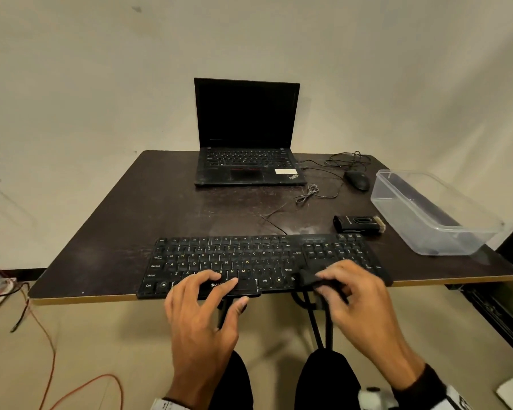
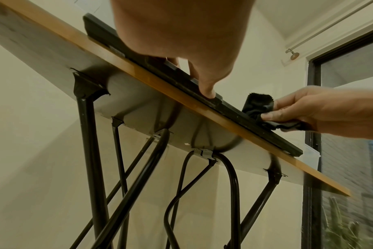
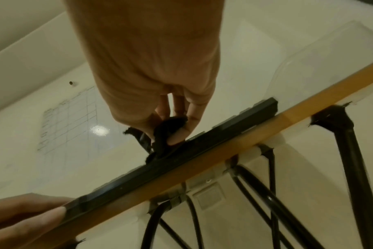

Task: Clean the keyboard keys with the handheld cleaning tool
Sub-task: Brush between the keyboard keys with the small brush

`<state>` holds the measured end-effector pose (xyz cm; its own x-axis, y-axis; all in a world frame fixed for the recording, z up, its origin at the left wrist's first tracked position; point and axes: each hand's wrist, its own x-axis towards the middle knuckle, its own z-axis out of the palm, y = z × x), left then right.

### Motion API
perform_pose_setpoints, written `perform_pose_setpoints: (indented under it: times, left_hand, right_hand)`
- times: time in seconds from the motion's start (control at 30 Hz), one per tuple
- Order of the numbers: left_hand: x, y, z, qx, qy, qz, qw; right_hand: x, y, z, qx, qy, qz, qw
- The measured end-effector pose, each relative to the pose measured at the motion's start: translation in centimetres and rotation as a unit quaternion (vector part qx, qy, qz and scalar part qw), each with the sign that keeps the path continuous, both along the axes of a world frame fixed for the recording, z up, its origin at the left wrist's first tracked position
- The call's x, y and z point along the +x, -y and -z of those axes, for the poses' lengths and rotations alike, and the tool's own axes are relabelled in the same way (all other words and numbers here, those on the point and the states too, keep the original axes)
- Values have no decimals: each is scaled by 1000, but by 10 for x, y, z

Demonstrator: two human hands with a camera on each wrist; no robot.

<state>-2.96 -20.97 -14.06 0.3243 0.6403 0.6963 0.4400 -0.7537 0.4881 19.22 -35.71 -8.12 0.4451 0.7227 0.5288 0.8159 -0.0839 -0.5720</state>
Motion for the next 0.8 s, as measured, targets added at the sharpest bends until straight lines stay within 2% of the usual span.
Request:
perform_pose_setpoints:
  times: [0.13,0.17,0.3,0.47,0.6,0.73,0.8]
  left_hand:
    - [0,0,0,-4,0,0,1000]
    - [0,1,0,-2,-1,-1,1000]
    - [1,2,-1,1,0,-5,1000]
    - [1,3,0,3,-6,-7,1000]
    - [2,4,-2,6,3,-11,1000]
    - [4,6,-2,5,-4,-14,1000]
    - [4,7,-2,5,-7,-19,1000]
  right_hand:
    - [32,2,-2,25,-7,123,992]
    - [29,1,-2,26,-5,124,992]
    - [2,-3,5,14,40,28,999]
    - [31,0,1,23,12,139,990]
    - [14,4,2,5,38,65,997]
    - [33,7,-3,18,7,126,992]
    - [18,2,-3,4,25,95,995]
